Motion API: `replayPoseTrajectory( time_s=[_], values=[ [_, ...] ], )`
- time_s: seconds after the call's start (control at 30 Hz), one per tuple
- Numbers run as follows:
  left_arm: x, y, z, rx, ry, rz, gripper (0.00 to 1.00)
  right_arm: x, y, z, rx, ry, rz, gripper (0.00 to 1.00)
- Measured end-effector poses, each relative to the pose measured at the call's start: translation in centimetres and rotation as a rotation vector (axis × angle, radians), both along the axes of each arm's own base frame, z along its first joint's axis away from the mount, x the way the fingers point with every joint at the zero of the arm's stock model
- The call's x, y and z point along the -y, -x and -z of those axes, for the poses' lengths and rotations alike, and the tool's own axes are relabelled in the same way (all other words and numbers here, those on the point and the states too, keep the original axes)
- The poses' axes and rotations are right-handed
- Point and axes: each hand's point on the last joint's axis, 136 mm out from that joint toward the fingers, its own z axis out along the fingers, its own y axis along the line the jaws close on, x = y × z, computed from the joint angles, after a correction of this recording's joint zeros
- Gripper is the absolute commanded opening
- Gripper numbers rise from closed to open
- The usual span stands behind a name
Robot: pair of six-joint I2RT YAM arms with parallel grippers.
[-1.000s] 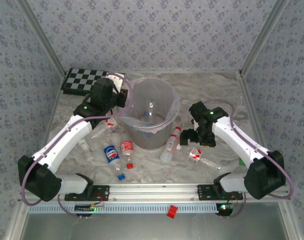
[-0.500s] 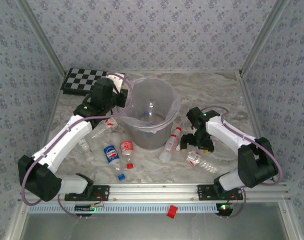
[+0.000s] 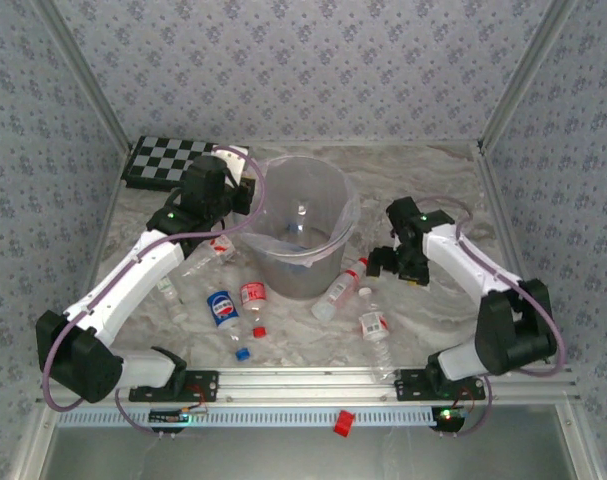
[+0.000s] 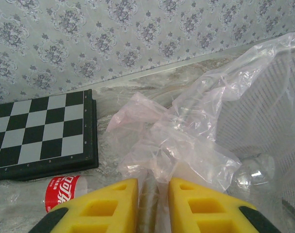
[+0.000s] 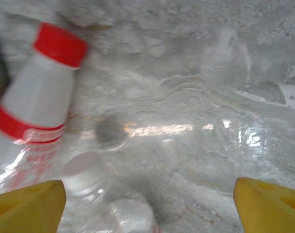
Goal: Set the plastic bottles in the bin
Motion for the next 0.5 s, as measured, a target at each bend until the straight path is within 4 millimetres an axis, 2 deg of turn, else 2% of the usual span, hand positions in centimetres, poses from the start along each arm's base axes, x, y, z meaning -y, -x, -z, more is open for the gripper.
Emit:
replayPoseTrajectory(
  time_s=[0.1,0.2,0.27,0.37,0.5],
  values=[
    [0.0,0.0,0.0,0.001,0.001,0.000,0.23,-2.0,1.2,-1.3,0.024,-0.013,-0.086,0.98],
    [0.0,0.0,0.0,0.001,0.001,0.000,0.23,-3.7,2.9,-0.7,-0.015,-0.007,-0.169,0.99],
    [0.0,0.0,0.0,0.001,0.001,0.000,0.23,-4.1,3.8,0.5,-0.059,0.001,-0.194,0.98],
    [0.0,0.0,0.0,0.001,0.001,0.000,0.23,-3.4,5.0,3.0,-0.142,0.030,-0.183,0.93],
    [0.0,0.0,0.0,0.001,0.000,0.000,0.23,-2.9,5.3,5.0,-0.203,0.036,-0.158,0.85]
  ],
)
